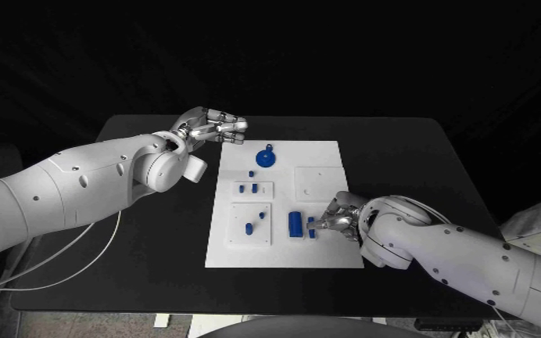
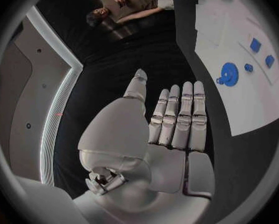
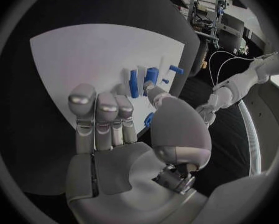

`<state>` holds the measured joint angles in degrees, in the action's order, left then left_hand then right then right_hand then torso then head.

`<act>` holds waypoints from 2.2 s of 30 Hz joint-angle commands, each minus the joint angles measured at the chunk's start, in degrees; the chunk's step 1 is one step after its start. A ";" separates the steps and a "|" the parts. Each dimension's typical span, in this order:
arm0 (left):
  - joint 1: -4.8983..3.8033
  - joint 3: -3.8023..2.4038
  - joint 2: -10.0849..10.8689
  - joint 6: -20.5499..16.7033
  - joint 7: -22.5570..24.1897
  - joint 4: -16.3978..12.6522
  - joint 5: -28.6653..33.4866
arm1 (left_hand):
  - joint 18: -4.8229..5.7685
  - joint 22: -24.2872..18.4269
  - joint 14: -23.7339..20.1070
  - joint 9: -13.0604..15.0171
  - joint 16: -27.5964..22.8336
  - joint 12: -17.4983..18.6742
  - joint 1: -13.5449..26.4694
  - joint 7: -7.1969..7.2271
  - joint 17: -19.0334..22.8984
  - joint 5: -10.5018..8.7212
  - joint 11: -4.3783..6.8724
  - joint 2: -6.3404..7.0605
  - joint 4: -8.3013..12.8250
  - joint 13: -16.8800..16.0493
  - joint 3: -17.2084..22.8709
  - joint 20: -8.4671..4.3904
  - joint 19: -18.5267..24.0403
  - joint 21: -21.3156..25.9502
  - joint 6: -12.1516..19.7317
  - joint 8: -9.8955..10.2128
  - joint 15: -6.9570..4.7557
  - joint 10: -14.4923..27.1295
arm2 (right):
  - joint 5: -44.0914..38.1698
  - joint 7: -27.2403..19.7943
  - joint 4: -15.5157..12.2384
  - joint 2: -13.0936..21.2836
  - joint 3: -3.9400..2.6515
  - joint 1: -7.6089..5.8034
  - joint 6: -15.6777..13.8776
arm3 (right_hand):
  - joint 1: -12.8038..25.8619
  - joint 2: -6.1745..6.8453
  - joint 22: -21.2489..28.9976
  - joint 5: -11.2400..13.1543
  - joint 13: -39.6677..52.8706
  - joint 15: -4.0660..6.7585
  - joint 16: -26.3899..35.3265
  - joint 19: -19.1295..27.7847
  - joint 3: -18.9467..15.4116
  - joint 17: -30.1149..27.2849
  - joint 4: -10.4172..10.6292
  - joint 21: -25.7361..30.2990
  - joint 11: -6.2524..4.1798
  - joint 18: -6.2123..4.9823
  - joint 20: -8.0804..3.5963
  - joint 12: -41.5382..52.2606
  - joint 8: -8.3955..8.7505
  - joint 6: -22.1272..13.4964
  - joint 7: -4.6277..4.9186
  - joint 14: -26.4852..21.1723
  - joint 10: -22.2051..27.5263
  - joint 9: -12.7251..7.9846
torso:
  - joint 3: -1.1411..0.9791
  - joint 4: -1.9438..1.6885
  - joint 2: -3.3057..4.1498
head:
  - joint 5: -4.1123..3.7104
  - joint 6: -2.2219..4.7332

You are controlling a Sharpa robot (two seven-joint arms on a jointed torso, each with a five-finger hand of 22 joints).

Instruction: Assemble the parts on the task board

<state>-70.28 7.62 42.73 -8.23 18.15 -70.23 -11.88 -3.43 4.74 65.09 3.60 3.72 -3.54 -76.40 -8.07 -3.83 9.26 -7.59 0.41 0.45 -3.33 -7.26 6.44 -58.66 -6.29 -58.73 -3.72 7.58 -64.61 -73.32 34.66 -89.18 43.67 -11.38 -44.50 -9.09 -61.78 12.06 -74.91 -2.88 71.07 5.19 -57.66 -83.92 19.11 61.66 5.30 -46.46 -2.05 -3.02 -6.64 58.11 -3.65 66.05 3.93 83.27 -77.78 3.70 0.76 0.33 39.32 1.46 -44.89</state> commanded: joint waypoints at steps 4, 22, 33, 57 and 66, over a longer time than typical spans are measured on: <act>-0.04 -0.03 0.03 0.57 0.33 -0.13 -0.21 | -0.21 -0.07 -0.54 0.04 -0.18 0.02 0.44 -0.25 -0.02 -0.11 -0.11 0.04 -0.43 -0.02 0.07 0.38 -0.03 -0.35 0.08 0.04 0.03 0.36 | -6.09 -8.94 0.03 1.01 -0.09 0.08 -7.47 | -4.94 -0.69 -5.71 0.12 0.24 -0.03 0.21 -1.84 0.28 0.29 -2.11 0.18 0.68 -0.56 0.05 0.02 0.04 -1.15 0.47 -0.04 0.06 0.12 | 0.00 0.03 -0.01 | 0.14 0.04; -0.04 -0.03 0.02 0.63 0.33 -0.05 -0.21 | -0.22 -0.07 -0.52 0.04 -0.18 0.01 0.44 -0.26 -0.03 -0.08 -0.11 -0.02 -0.54 -0.03 0.14 0.38 -0.06 -0.36 0.12 0.04 0.04 0.34 | -13.67 -21.46 1.01 0.90 -0.07 0.31 -8.21 | -8.96 -5.86 -5.97 -1.14 0.81 -0.41 -0.29 -1.35 13.48 0.74 -15.90 -1.30 0.90 -0.95 0.76 1.35 0.08 1.97 0.52 0.01 0.20 -0.06 | -0.03 -0.05 0.02 | 0.15 -0.06; -0.03 -0.03 -0.02 0.66 0.27 0.01 -0.21 | -0.22 -0.07 -0.51 0.04 -0.17 0.01 0.34 -0.26 -0.03 -0.07 -0.11 -0.16 -0.52 -0.03 0.15 0.38 -0.06 -0.35 0.14 0.04 0.02 0.37 | -15.20 -21.74 1.68 0.31 0.10 1.15 -4.82 | -7.31 -7.95 -5.96 -3.26 0.58 -0.06 -0.54 -0.91 14.03 0.90 -19.03 -2.19 0.55 -0.65 0.36 1.53 0.03 4.98 -0.12 -0.03 0.25 0.01 | 0.04 0.02 -0.02 | 0.23 -0.24; -0.03 -0.02 0.03 0.62 0.22 0.08 -0.21 | -0.22 -0.07 -0.51 0.04 -0.17 0.01 0.34 -0.26 -0.03 -0.07 -0.11 -0.16 -0.52 -0.03 0.15 0.38 -0.06 -0.35 0.14 0.04 0.02 0.37 | -19.23 -20.67 3.26 -1.21 0.42 2.62 -4.08 | -6.97 -8.38 -5.99 -2.91 0.68 -0.06 -0.70 -0.86 14.53 1.09 -19.96 -2.64 0.34 -0.68 0.38 1.71 0.04 5.81 -0.30 -0.01 0.26 0.02 | 0.03 0.04 -0.02 | 0.34 -0.44; -0.03 -0.02 0.01 0.57 0.22 0.11 -0.21 | -0.22 -0.07 -0.51 0.04 -0.17 0.01 0.34 -0.26 -0.03 -0.07 -0.11 -0.16 -0.52 -0.03 0.15 0.38 -0.06 -0.35 0.14 0.04 0.02 0.37 | -19.82 -21.16 3.56 -1.47 0.45 2.96 -5.96 | -7.01 -8.27 -6.00 -2.61 0.74 -0.05 -0.72 -0.87 14.82 1.14 -20.09 -2.75 0.28 -0.70 0.35 1.78 0.04 6.03 -0.35 -0.01 0.21 0.02 | 0.02 0.00 -0.02 | 0.32 -0.37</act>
<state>-70.28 7.63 42.82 -8.23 18.01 -70.05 -11.97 -3.43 4.76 65.09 3.60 3.72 -3.53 -76.40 -8.07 -3.83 9.26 -7.59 0.41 0.22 -3.33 -7.02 6.44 -58.66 -6.29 -58.73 -3.72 7.58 -64.61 -91.86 13.81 -85.83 42.21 -11.09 -41.78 -15.05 -68.94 4.22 -74.93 -5.70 71.71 5.17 -58.00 -83.92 33.78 62.71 -14.55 -48.93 -1.43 -3.02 -6.22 59.62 -3.34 71.68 3.51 83.27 -77.60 3.72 0.77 0.34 39.30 1.79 -45.32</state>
